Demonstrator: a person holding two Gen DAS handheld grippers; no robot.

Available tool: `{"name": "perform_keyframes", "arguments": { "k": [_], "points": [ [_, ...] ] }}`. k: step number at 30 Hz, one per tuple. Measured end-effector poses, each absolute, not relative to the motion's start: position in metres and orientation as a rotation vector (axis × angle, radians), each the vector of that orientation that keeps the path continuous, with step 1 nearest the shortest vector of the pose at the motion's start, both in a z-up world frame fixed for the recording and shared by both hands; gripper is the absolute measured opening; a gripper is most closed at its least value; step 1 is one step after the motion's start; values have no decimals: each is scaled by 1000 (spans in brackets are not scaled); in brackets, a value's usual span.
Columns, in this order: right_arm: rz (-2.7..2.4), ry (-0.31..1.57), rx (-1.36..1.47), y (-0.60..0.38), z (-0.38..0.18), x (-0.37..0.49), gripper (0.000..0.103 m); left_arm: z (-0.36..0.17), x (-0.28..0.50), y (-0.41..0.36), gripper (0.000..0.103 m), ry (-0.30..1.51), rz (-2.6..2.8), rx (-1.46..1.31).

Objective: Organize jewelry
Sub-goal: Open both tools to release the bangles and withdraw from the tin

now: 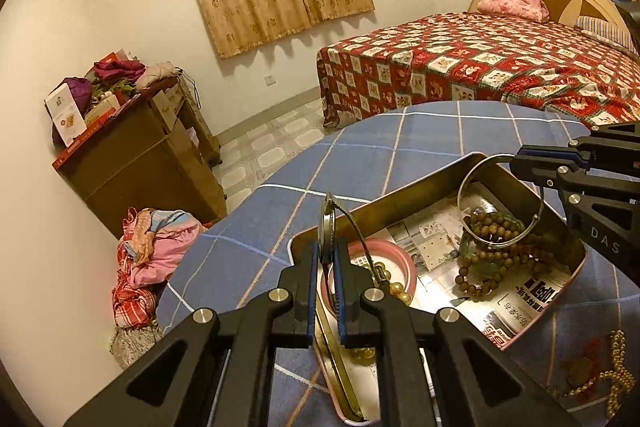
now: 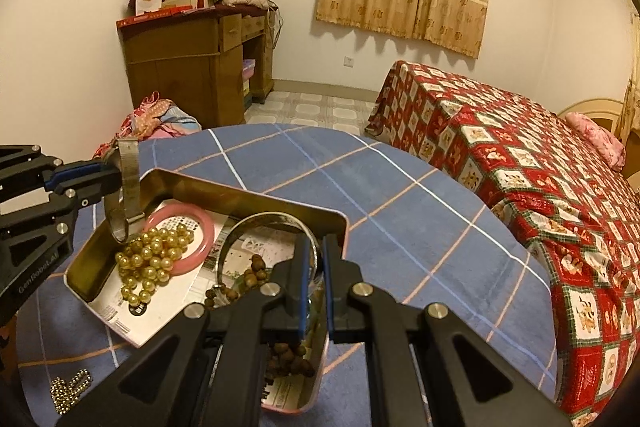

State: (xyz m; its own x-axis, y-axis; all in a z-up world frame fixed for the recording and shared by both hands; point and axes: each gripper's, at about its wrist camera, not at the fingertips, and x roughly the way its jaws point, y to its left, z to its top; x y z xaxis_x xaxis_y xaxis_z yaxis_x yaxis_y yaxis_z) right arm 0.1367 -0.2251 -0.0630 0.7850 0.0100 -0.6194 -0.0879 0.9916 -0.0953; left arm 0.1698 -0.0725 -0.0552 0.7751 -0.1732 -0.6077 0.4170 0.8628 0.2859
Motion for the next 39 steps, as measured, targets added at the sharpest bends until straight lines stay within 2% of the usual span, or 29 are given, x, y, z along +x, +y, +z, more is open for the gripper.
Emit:
{"name": "perform_keyframes", "arguments": {
  "k": [7, 10, 11, 12, 13, 14, 15, 20, 24, 30, 39],
  "points": [
    [61, 687, -127, -221, -67, 144, 10, -63, 178, -73, 7, 627, -318, 441],
    [72, 697, -125, -220, -70, 144, 14, -67, 175, -75, 11, 619, -301, 478],
    [70, 696, -124, -220, -69, 143, 22, -67, 174, -76, 21, 617, -293, 484],
    [74, 699, -116, -220, -69, 142, 30, -66, 173, -75, 39, 612, -287, 486],
    [77, 698, -107, -222, -68, 139, 34, -65, 170, -74, 49, 599, -281, 483],
    [73, 693, -108, -222, -68, 137, 39, -64, 168, -71, 65, 582, -269, 481],
    [66, 687, -109, -223, -66, 133, 42, -63, 166, -69, 70, 568, -261, 478],
    [57, 691, -100, -225, -64, 122, 44, -63, 161, -60, 70, 582, -252, 457],
    [46, 702, -101, -227, -64, 113, 50, -63, 150, -55, 70, 593, -239, 445],
    [31, 722, -82, -232, -64, 87, 57, -65, 116, -46, 70, 616, -252, 406],
    [27, 751, -66, -236, -76, 38, 62, -85, 64, -44, 70, 676, -288, 385]
  ]
}}
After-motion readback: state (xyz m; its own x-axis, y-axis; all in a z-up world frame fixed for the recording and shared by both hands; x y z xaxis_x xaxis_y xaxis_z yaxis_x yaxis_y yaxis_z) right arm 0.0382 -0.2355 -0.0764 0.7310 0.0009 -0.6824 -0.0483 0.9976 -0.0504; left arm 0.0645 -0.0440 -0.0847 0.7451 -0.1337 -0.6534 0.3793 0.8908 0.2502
